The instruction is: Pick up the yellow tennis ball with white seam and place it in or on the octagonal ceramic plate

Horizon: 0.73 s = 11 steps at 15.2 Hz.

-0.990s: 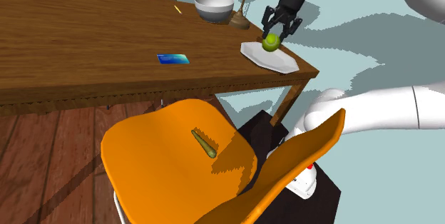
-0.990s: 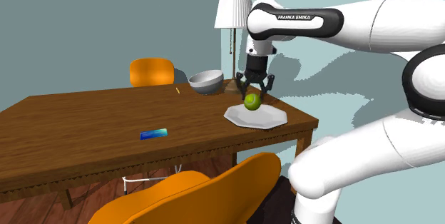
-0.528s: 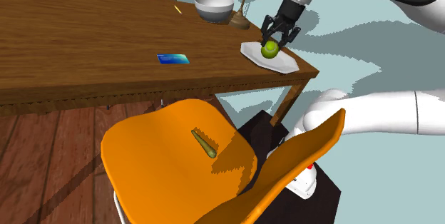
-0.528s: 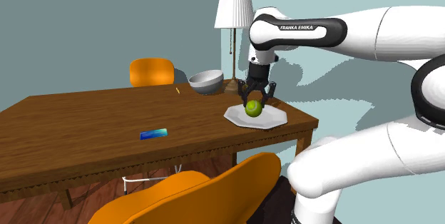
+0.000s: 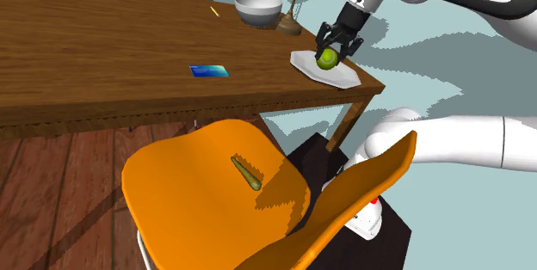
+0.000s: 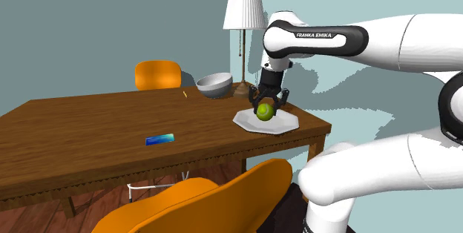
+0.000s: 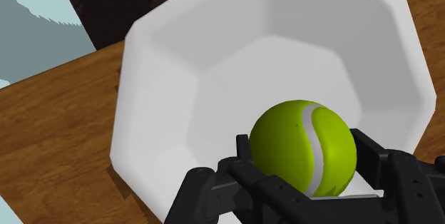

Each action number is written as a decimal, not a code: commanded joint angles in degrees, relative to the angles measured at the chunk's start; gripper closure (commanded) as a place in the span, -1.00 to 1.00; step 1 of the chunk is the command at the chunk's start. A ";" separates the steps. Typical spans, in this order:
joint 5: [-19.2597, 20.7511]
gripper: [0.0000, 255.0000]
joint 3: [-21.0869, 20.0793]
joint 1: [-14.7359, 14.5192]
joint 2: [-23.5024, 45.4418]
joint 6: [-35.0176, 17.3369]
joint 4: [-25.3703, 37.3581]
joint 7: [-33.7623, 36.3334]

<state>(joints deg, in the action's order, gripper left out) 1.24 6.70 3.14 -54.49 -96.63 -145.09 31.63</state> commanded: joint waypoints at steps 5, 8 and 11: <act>-0.22 -1.00 0.41 0.44 -1.73 0.06 0.14 -0.36; -0.15 -1.00 0.50 0.47 -1.65 -0.22 -0.07 -0.46; -0.42 -1.00 0.23 0.56 -1.10 3.70 4.40 -0.50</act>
<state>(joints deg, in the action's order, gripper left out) 1.09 7.20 3.83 -55.67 -94.37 -142.35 30.85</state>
